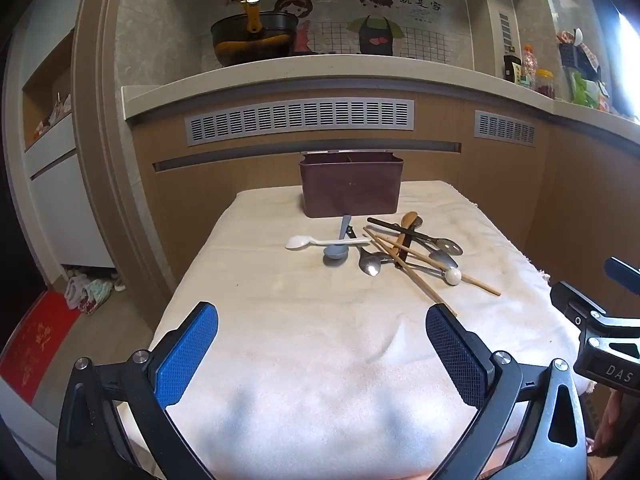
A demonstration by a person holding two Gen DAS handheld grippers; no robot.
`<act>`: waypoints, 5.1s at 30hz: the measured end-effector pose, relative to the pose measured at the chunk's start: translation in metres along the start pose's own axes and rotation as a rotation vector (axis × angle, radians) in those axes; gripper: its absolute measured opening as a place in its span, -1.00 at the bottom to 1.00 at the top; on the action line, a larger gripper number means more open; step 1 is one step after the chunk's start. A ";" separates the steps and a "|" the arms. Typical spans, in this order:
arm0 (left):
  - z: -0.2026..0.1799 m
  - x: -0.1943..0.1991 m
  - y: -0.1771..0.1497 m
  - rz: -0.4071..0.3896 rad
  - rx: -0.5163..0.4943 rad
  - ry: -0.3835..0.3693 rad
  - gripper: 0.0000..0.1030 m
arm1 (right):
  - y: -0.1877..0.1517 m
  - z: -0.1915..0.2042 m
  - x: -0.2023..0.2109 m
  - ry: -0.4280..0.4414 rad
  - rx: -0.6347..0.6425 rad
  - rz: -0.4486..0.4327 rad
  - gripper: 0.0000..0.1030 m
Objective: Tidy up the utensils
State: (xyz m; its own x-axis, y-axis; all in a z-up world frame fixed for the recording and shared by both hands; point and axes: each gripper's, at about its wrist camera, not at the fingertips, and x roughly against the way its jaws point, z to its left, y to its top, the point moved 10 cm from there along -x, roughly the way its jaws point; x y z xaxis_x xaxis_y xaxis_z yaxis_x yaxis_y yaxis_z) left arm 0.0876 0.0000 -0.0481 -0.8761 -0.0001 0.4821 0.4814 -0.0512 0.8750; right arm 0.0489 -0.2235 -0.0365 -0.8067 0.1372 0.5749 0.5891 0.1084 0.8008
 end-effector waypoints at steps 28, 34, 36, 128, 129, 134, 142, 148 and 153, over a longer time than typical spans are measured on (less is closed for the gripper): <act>0.000 -0.001 -0.002 0.005 0.016 -0.005 1.00 | -0.002 0.002 -0.004 -0.003 0.015 0.011 1.00; 0.000 -0.001 -0.002 0.006 0.018 -0.006 1.00 | -0.002 0.002 -0.003 -0.007 0.016 0.013 1.00; 0.000 -0.001 -0.002 0.006 0.018 -0.006 1.00 | -0.002 0.001 -0.003 -0.007 0.016 0.012 1.00; 0.038 -0.245 0.044 0.354 0.005 -0.324 0.58 | 0.036 0.077 -0.252 0.432 0.301 0.479 -0.71; 0.034 -0.247 0.046 0.355 -0.006 -0.330 0.55 | 0.035 0.074 -0.249 0.434 0.280 0.483 -0.72; 0.027 -0.266 0.058 0.356 -0.041 -0.317 0.55 | 0.031 0.057 -0.238 0.421 0.198 0.494 -0.74; 0.028 -0.287 0.037 0.481 0.014 -0.358 0.48 | 0.028 0.044 -0.235 0.398 0.170 0.501 -0.77; -0.006 -0.244 0.013 0.550 -0.048 -0.496 0.48 | 0.032 0.047 -0.234 0.406 0.183 0.492 -0.79; -0.026 -0.209 0.019 0.486 -0.193 -0.522 0.19 | 0.033 0.051 -0.231 0.416 0.193 0.489 -0.79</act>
State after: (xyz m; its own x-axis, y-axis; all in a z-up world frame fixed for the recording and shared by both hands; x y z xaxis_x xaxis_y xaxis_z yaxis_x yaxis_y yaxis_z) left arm 0.2795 -0.0267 -0.1336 -0.4165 0.4051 0.8139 0.7570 -0.3412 0.5572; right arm 0.2572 -0.2018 -0.1519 -0.3727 -0.1720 0.9119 0.8583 0.3095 0.4092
